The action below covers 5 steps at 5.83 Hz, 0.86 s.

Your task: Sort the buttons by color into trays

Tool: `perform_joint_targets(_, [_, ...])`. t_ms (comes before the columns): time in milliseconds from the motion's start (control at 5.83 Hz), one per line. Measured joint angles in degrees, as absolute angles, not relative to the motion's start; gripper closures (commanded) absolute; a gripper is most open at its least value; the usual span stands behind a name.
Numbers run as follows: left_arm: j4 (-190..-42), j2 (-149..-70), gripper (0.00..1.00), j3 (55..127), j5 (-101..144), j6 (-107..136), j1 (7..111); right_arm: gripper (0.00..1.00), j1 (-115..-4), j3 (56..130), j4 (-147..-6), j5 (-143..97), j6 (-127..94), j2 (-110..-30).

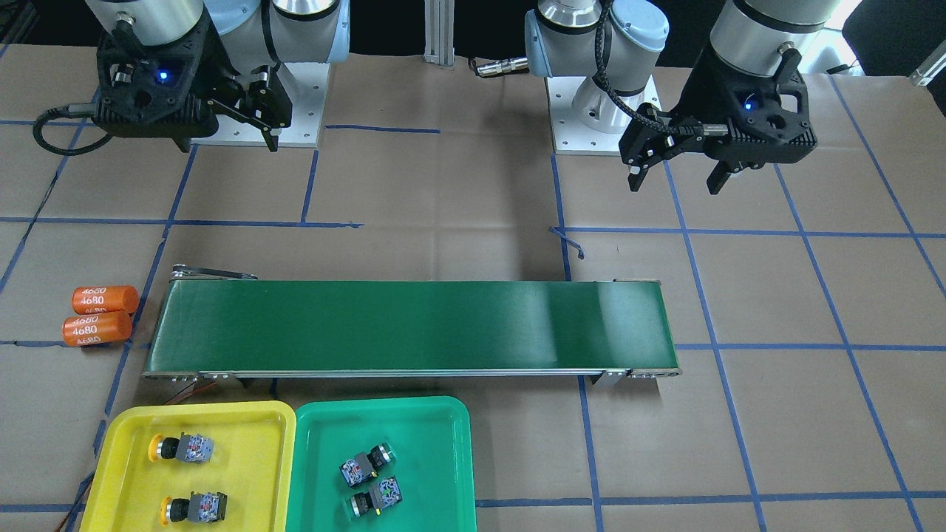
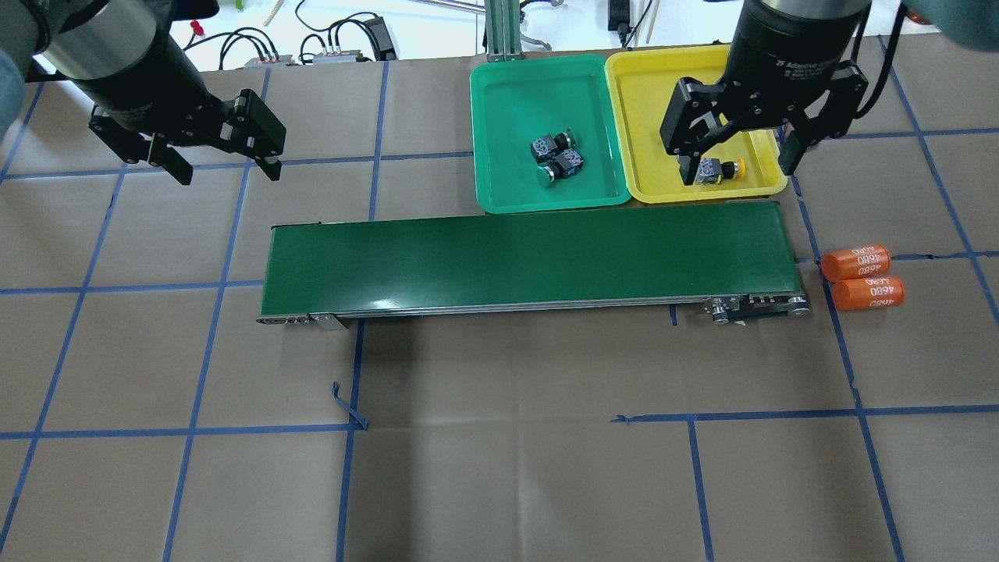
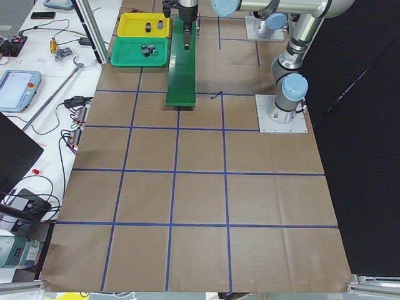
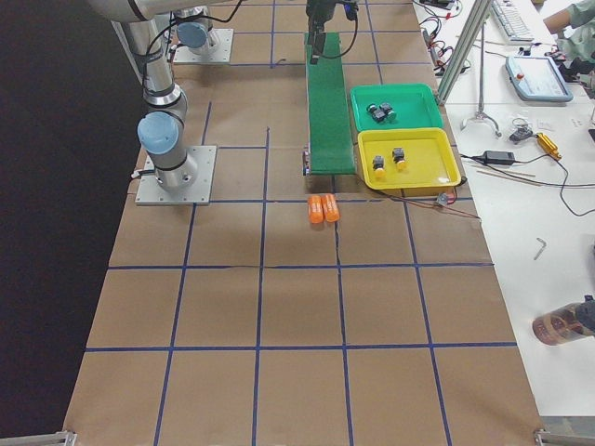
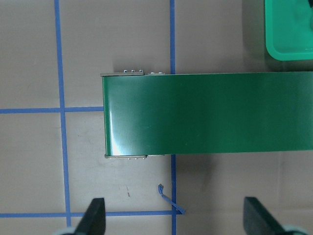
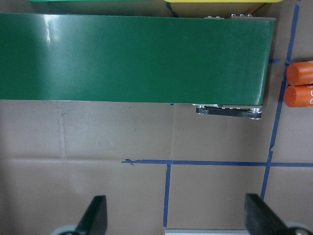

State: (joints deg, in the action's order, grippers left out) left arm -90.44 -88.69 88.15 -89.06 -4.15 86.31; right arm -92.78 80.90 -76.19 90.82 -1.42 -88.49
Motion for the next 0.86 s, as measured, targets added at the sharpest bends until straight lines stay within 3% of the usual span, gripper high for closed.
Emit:
perform_joint_targets(515, [-90.4,-88.74,0.02,88.16,-89.05,-4.04,86.31,0.0,-87.22,82.69,-85.33,90.59,-4.5,-86.45])
perform_joint_targets(858, [-90.37,-88.73,0.02,87.96,-89.04,-3.77,86.26,0.0,-89.14,82.59,-87.31,91.22,-5.07,-85.34])
